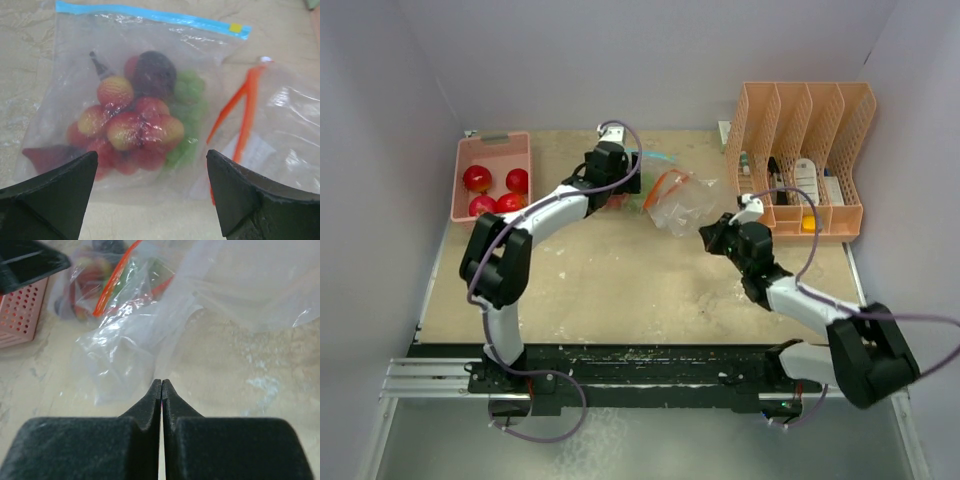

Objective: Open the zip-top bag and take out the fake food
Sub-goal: Place the zipper food storage bag at the center of the board, then adjust the zipper food storage bag at the center of the board.

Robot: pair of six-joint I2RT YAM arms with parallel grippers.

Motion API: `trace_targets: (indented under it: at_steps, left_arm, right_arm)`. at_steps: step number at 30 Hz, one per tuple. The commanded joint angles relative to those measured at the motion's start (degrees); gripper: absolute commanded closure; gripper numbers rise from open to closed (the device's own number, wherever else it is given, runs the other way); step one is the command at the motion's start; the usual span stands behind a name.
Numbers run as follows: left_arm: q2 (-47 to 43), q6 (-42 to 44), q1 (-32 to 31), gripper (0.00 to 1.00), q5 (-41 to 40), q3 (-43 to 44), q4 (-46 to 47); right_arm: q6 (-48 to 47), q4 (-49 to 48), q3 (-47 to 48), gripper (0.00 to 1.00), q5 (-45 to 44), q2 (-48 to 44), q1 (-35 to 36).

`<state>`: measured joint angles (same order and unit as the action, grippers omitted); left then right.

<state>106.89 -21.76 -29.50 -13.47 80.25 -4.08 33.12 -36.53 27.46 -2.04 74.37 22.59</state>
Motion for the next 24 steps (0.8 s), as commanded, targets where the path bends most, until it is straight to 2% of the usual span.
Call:
trace_targets:
  at_steps: [1,5,10,14,19,24]
  left_arm:
    - [6.93,-0.05,-0.10,0.11,-4.76,7.07,-6.08]
    - [9.78,-1.62,-0.12,0.32,-3.31,8.56,-7.59]
    - [7.22,-3.98,-0.18,0.75,-1.67,3.13,-6.47]
    - [2.76,-5.23,-0.04,0.98,-3.30,-3.17,-5.81]
    - [-5.66,-7.15,-0.04,1.00,-3.59,-13.15,-3.62]
    - [-15.37,-8.91,-0.78,1.00,1.76,-25.46,-0.02]
  right_arm:
    - [0.77,5.57,-5.54,1.00,-1.59,-11.57,0.34]
    - [0.18,13.88,-6.76,0.99,-1.67,-21.05,0.35]
    - [0.17,23.15,-5.40,0.97,-3.18,-29.67,0.35]
    - [0.22,29.21,-4.00,0.96,-4.01,-34.66,0.34]
    - [0.72,25.85,-4.33,0.97,-0.62,-35.12,0.35]
    - [0.71,16.71,-1.60,0.96,6.86,-24.74,0.43]
